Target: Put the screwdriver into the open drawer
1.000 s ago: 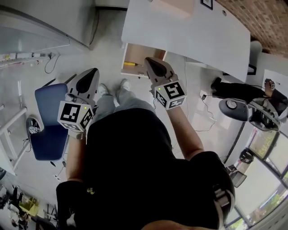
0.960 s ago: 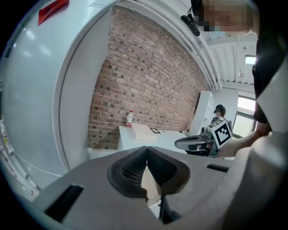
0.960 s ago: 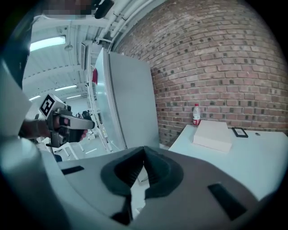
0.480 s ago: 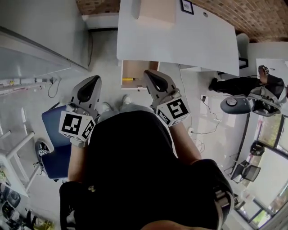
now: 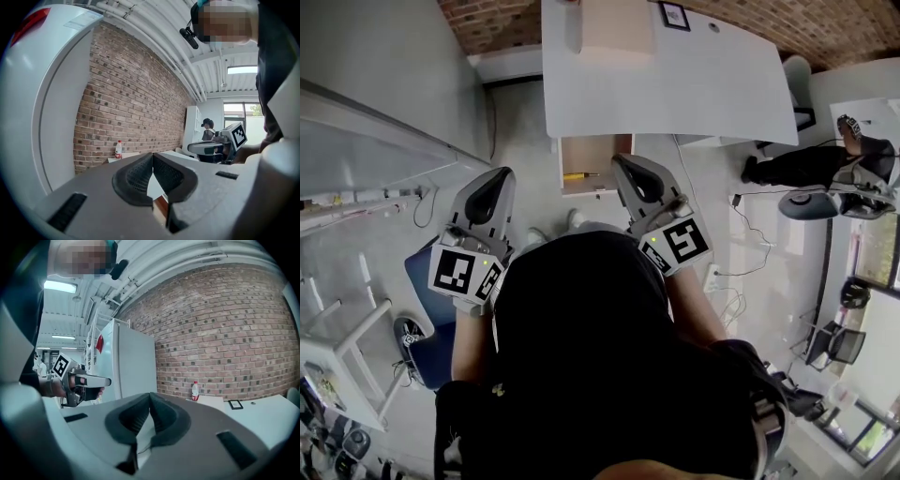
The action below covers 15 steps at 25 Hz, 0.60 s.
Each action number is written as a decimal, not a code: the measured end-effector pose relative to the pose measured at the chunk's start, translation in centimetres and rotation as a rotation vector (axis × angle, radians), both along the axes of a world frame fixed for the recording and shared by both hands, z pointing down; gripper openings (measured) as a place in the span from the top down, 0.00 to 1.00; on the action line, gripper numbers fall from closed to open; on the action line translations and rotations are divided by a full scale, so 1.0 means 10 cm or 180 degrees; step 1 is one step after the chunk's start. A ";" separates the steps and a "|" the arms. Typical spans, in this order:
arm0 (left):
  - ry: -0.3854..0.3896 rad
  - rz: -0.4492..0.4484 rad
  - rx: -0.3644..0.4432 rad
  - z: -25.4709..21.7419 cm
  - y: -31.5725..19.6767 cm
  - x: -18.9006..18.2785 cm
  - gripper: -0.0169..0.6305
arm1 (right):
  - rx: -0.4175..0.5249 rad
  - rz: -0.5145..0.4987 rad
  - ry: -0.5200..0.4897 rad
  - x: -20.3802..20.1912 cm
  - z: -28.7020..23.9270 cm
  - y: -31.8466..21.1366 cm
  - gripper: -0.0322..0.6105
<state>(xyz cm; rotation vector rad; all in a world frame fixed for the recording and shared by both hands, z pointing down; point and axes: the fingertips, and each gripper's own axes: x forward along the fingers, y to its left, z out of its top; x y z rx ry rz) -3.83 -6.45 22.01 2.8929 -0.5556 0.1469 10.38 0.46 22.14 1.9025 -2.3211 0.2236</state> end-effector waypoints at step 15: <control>0.0028 0.0080 0.0051 -0.11 0.01 -0.01 0.97 | 0.0039 0.0040 0.0005 -0.08 -0.05 0.08 0.93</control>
